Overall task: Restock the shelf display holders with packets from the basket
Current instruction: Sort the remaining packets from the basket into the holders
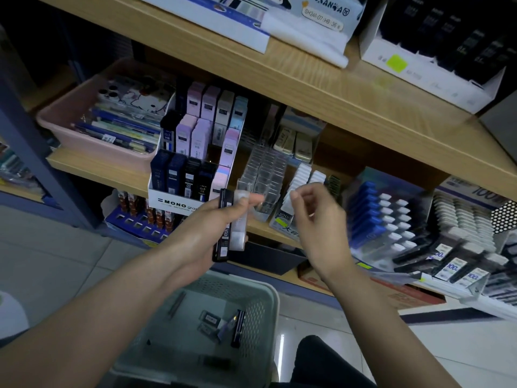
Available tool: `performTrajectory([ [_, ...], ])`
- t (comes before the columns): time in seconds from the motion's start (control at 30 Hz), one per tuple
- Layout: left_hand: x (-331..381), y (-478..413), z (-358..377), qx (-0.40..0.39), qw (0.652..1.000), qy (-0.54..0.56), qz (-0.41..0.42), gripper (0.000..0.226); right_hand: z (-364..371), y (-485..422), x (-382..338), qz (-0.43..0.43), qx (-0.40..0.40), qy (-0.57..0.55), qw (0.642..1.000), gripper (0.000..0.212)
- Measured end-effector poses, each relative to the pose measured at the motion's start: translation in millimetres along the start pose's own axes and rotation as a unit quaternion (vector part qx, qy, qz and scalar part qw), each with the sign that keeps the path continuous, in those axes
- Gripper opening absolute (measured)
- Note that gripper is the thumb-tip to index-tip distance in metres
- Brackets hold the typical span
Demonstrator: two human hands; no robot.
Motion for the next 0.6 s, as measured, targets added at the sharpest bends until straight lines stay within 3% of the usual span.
performTrajectory([
  [0.07, 2.6, 2.4, 0.3, 0.004, 1.0, -0.001, 0.006, 0.025, 9.5, 12.6, -18.6, 0.048, -0.113, -0.084, 0.989, 0.019],
  [0.13, 3.6, 3.2, -0.3, 0.005, 1.0, 0.003, 0.01, 0.025, 22.2, 28.0, -30.7, 0.095, -0.22, -0.153, 0.959, 0.014],
  [0.27, 5.6, 6.5, 0.0, -0.014, 1.0, -0.005, 0.028, 0.025, 34.3, 41.0, -39.5, 0.134, -0.287, -0.21, 0.925, 0.007],
  [0.33, 5.4, 6.9, -1.8, -0.013, 0.999, -0.027, 0.04, 0.026, 30.3, 39.1, -39.9, 0.203, -0.266, -0.279, 0.9, 0.007],
  [0.4, 4.7, 6.2, -6.8, 0.009, 0.998, -0.044, 0.039, 0.024, 18.1, 29.9, -34.8, 0.243, -0.19, -0.321, 0.895, 0.004],
  [0.47, 2.4, 6.1, -13.8, 0.044, 0.995, -0.081, 0.027, 0.019, 0.9, 17.4, -24.0, 0.204, -0.094, -0.27, 0.936, 0.003],
  [0.53, 1.3, 5.5, -18.4, 0.063, 0.993, -0.103, 0.019, 0.008, -12.8, 7.7, -15.5, 0.121, -0.013, -0.141, 0.983, 0.009],
  [0.6, 1.8, 4.1, -21.3, 0.072, 0.992, -0.1, 0.01, 0.016, -16.4, 3.5, -11.8, 0.06, 0.025, -0.055, 0.996, 0.015],
])
Point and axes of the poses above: each hand's wrist, its own y-axis away from the middle knuckle, its own z-axis out of the palm, x = y × z, the point moved 4 cm from there along -y, towards the middle knuckle, and after that the axes turned 9 degrees about x, right-handed, at the moved point
